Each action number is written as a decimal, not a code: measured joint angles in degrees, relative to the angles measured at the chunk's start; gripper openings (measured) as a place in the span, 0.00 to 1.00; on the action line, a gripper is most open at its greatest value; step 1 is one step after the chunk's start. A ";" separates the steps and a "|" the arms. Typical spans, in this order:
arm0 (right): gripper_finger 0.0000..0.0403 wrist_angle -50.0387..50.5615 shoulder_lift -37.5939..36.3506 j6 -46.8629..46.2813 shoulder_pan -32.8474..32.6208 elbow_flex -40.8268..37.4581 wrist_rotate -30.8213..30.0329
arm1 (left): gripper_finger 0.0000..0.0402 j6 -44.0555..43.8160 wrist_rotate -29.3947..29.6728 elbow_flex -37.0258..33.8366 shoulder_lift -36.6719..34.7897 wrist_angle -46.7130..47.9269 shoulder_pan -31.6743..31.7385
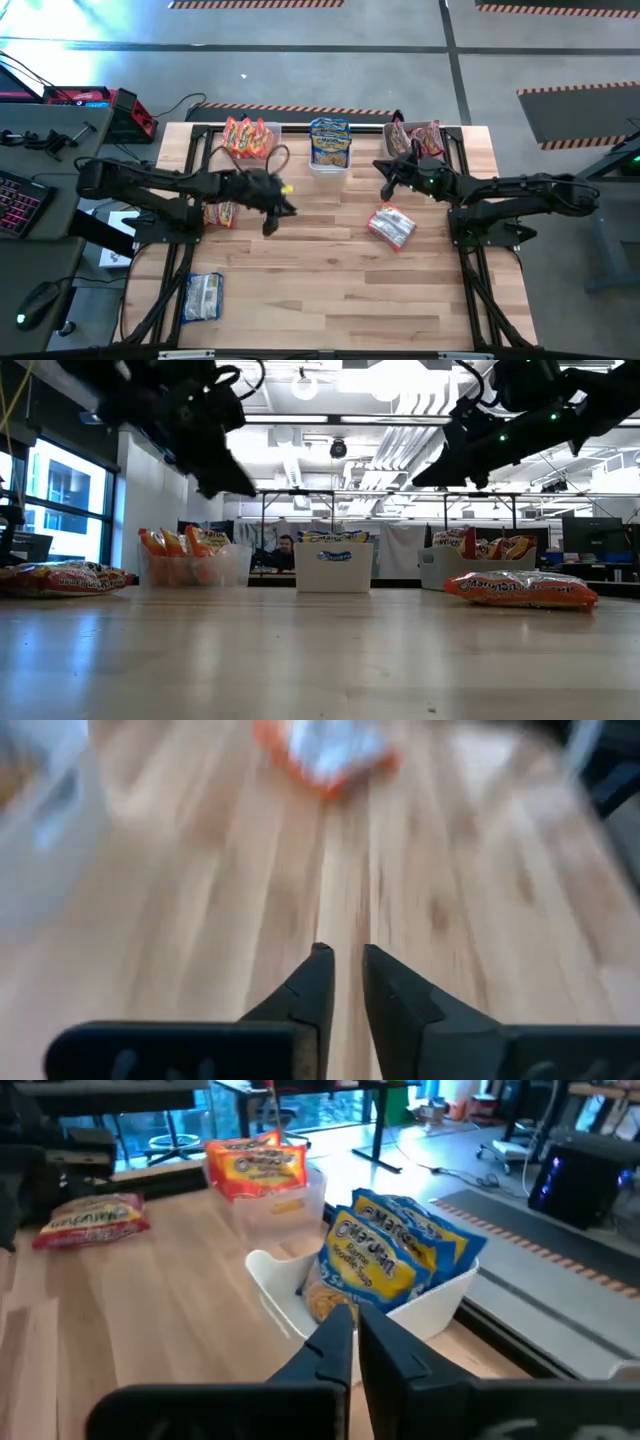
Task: Sort Maruchan noodles
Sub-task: Put the blue noodle pack into the white bin
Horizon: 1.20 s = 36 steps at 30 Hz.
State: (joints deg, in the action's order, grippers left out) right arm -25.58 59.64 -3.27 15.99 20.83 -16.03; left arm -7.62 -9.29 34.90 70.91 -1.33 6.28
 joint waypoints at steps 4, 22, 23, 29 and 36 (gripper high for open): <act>0.00 0.09 -0.50 3.59 -1.11 -0.01 -0.01 | 0.08 -8.03 7.45 7.01 0.10 20.66 -6.67; 0.00 0.09 -0.47 6.25 -1.01 -0.01 0.04 | 0.39 -83.45 -3.84 14.53 7.75 50.51 -34.56; 0.00 0.05 -0.39 6.20 -1.02 -0.01 0.08 | 0.40 -86.52 -5.13 14.52 8.49 52.06 -35.51; 0.00 1.94 -0.26 4.72 -1.05 -0.01 1.61 | 0.49 -100.03 -16.18 14.49 14.14 53.81 -40.23; 0.00 2.34 0.00 4.59 -1.05 -0.01 1.66 | 0.51 -103.27 -19.37 14.47 20.06 51.16 -43.39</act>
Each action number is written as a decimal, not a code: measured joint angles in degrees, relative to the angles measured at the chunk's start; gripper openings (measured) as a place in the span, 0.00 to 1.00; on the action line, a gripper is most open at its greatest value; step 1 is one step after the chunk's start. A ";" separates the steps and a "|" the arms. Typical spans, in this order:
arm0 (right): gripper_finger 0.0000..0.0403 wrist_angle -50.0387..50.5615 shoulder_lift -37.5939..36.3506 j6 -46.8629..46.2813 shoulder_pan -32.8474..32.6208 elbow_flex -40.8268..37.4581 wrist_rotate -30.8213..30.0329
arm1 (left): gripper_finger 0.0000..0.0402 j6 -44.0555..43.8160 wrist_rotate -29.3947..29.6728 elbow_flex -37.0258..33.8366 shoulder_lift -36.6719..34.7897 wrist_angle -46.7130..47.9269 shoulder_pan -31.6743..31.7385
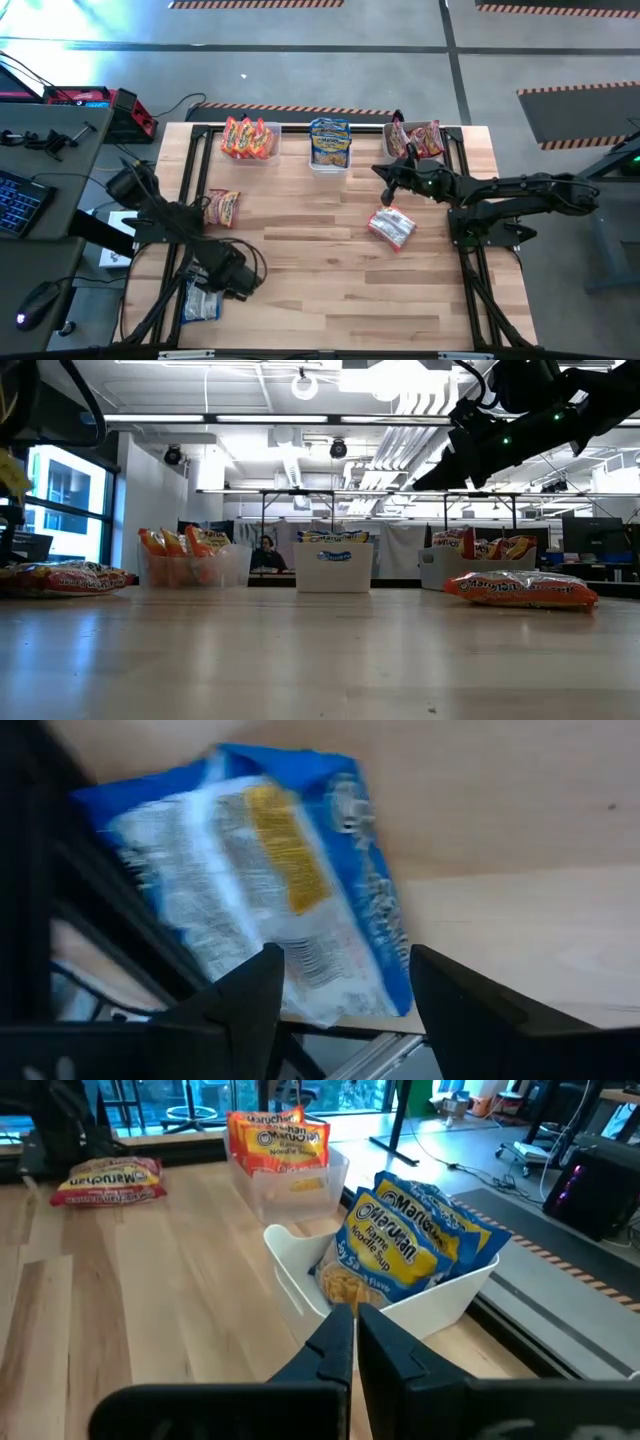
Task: Sort Maruchan noodles
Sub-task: Put the blue noodle pack into the white bin
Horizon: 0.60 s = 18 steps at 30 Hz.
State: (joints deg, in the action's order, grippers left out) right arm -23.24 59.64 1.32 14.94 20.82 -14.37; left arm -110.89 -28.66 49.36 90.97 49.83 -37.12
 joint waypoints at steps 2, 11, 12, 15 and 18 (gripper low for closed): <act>0.00 -0.26 0.00 -0.29 0.00 0.00 0.00 | 0.50 0.02 0.02 0.02 1.32 -1.77 -0.29; 0.00 -0.63 0.00 -0.46 0.00 0.00 0.00 | 0.31 6.25 -3.94 0.13 4.93 -7.43 -1.34; 0.00 -0.56 0.00 -0.84 0.00 0.00 0.01 | 0.27 6.98 -3.94 0.13 4.91 -7.44 -1.38; 0.00 -0.57 0.00 -1.05 0.00 0.00 0.00 | 0.15 9.65 -2.99 0.11 4.27 -7.36 -1.69; 0.00 -0.57 0.00 -1.08 0.00 0.00 0.00 | 0.03 12.42 -1.34 0.33 4.27 -7.79 -1.66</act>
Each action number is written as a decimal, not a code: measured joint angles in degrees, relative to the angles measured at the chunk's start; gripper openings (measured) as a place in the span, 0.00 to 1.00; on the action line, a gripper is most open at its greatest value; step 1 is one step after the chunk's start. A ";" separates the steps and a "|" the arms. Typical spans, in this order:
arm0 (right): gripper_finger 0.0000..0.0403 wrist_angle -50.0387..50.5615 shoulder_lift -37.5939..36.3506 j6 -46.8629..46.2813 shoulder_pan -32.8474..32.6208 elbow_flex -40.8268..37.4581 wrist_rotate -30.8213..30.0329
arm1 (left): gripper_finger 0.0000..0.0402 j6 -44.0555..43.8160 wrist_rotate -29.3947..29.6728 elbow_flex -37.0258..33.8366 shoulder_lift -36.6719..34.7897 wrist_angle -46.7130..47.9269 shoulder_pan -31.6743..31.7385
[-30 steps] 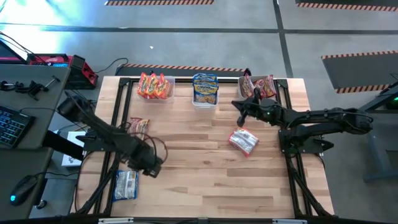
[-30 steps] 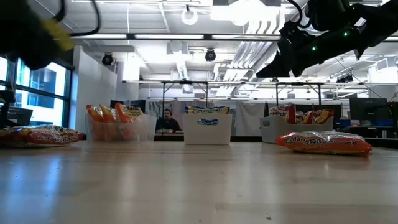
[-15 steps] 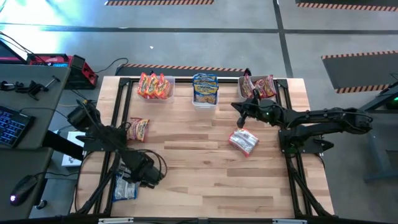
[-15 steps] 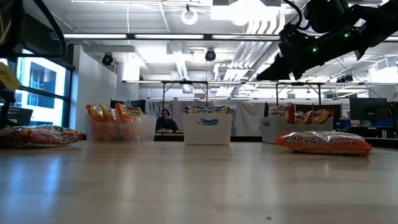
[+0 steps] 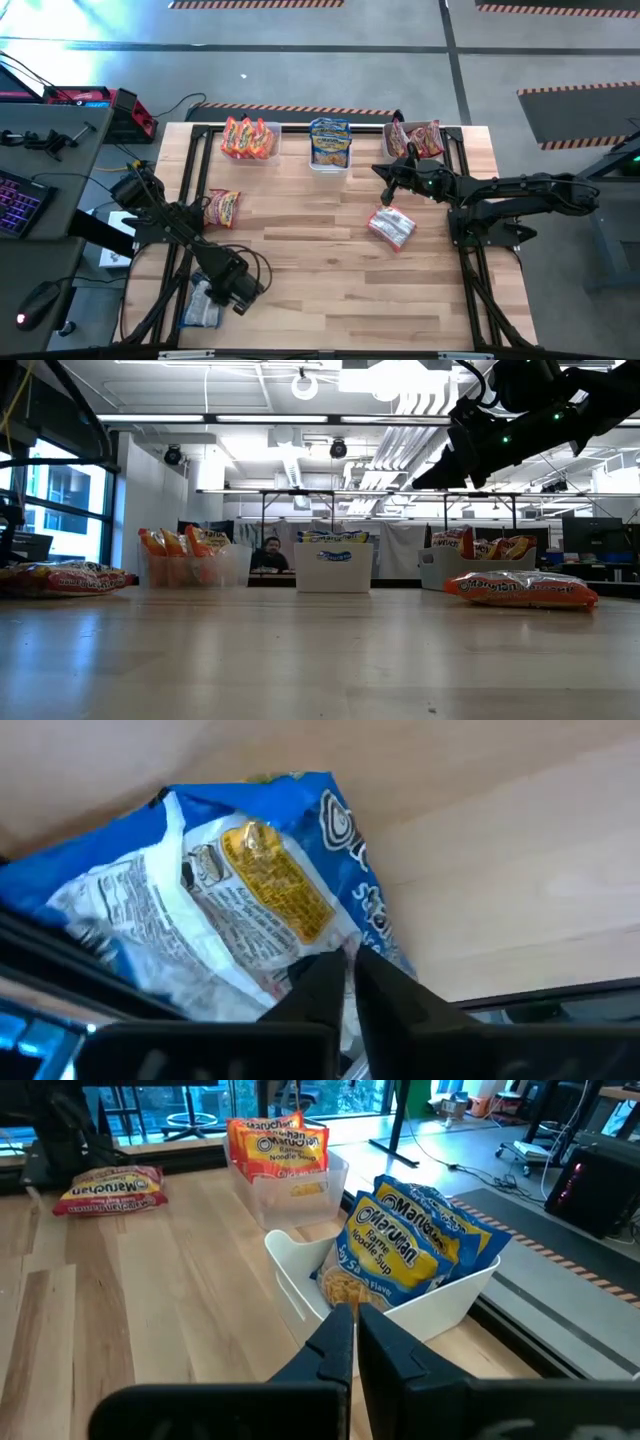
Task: Sort Maruchan noodles
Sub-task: Put the blue noodle pack into the white bin
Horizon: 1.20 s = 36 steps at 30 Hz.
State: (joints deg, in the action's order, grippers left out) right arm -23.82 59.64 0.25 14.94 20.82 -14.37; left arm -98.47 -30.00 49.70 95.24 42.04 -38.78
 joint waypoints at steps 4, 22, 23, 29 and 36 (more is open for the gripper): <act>0.00 0.03 0.00 -0.02 0.00 0.00 0.00 | 0.01 5.22 8.89 1.44 0.29 -0.19 1.13; 0.00 0.03 0.00 -0.26 0.00 0.00 0.02 | 0.14 23.35 15.47 16.23 0.15 3.48 6.08; 0.00 0.03 0.00 -0.26 0.00 0.00 0.04 | 0.17 23.58 15.50 16.69 0.15 3.52 4.65; 0.00 0.53 0.00 -0.26 0.00 0.00 0.04 | 0.39 20.41 14.68 17.04 0.97 3.84 -4.13; 0.00 0.56 0.00 -0.25 0.00 0.00 0.07 | 0.57 9.68 11.81 17.02 3.75 7.56 -11.47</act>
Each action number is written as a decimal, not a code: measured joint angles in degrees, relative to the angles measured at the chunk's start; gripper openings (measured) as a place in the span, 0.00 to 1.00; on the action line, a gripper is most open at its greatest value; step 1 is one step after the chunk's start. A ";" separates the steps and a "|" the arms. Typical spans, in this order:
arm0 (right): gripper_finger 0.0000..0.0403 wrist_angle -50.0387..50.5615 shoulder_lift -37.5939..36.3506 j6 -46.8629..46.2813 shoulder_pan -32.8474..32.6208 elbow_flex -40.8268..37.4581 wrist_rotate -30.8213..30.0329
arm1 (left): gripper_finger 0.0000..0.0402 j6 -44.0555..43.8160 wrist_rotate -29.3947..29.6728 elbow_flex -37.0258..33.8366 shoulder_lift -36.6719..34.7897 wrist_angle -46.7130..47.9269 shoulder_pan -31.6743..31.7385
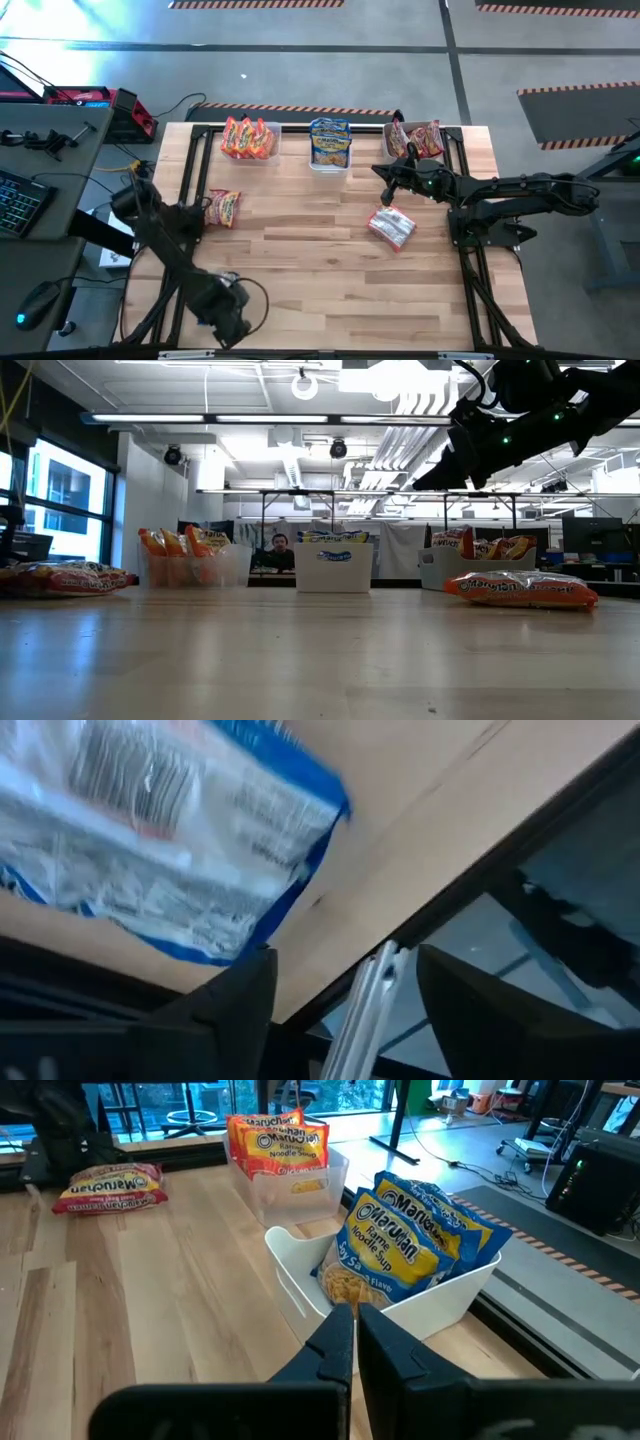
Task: Sort Maruchan noodles
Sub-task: Put the blue noodle pack into the white bin
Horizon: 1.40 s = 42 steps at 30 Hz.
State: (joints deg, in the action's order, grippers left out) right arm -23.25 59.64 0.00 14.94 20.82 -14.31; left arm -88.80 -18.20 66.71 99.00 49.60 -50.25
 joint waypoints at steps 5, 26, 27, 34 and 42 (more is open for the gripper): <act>0.00 -0.10 0.00 0.01 0.00 0.00 0.00 | 0.62 -2.32 0.55 0.03 3.26 3.76 -2.05; 0.00 -0.21 0.00 0.01 0.00 0.00 -0.02 | 0.19 12.17 13.00 2.52 9.20 12.19 -0.49; 0.00 -0.29 0.00 0.01 0.02 0.00 0.00 | 0.14 13.01 14.46 3.12 8.32 12.86 -0.12; 0.00 -0.36 0.00 -0.08 0.00 0.00 4.74 | 0.04 21.51 32.01 3.44 -0.90 14.28 6.92; 0.19 -2.72 0.00 0.16 -5.48 0.43 13.73 | 0.03 53.69 35.35 3.39 -10.73 2.82 23.45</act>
State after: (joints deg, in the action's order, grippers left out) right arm -25.98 59.64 0.16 9.45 21.25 -0.57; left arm -35.10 17.16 70.11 88.27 52.42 -26.80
